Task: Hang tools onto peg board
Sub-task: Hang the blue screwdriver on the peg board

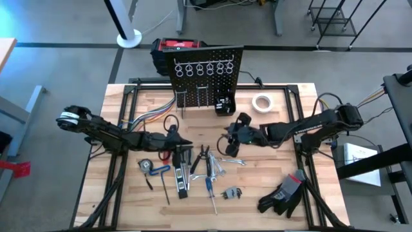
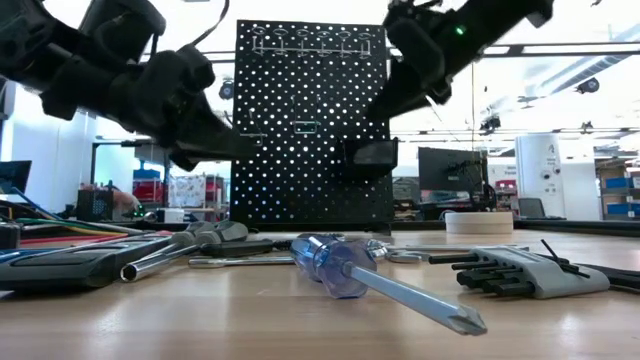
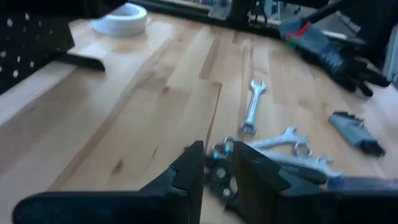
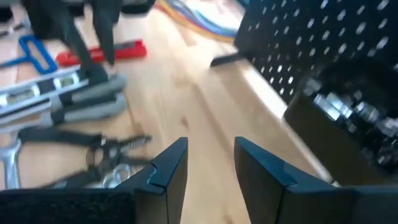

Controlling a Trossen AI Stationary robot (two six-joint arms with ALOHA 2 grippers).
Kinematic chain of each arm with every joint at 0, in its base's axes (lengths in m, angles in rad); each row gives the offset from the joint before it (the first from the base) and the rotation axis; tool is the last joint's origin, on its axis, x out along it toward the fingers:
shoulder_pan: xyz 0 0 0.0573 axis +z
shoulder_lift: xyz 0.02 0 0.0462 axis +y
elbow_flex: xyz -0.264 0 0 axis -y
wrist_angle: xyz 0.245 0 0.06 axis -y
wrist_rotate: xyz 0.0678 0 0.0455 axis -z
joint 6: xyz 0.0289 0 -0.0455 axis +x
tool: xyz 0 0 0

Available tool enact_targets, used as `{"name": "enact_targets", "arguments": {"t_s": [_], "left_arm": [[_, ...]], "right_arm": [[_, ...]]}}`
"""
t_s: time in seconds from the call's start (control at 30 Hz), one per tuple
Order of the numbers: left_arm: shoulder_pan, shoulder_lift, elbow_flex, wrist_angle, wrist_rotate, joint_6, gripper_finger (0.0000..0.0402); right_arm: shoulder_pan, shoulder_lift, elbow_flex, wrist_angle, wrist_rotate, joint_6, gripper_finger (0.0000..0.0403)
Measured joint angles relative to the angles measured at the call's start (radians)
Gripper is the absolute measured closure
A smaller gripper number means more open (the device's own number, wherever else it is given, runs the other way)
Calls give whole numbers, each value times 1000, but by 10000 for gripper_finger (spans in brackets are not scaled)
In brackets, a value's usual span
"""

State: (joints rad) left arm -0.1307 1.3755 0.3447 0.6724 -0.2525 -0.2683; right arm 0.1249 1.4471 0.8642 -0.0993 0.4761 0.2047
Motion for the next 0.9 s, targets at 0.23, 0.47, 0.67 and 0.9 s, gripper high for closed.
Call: {"name": "enact_targets", "arguments": {"t_s": [0.23,0.47,0.67,0.9], "left_arm": [[0,1,48,-27,0,29,322],[0,1,81,-40,-103,46,322],[0,1,105,-44,-157,46,322],[-2,1,130,-64,-157,26,322]], "right_arm": [[57,0,-129,5,-80,130,290],[128,1,-222,75,-85,191,284],[140,36,-282,225,-85,164,292],[140,97,-290,240,-94,176,280]]}}
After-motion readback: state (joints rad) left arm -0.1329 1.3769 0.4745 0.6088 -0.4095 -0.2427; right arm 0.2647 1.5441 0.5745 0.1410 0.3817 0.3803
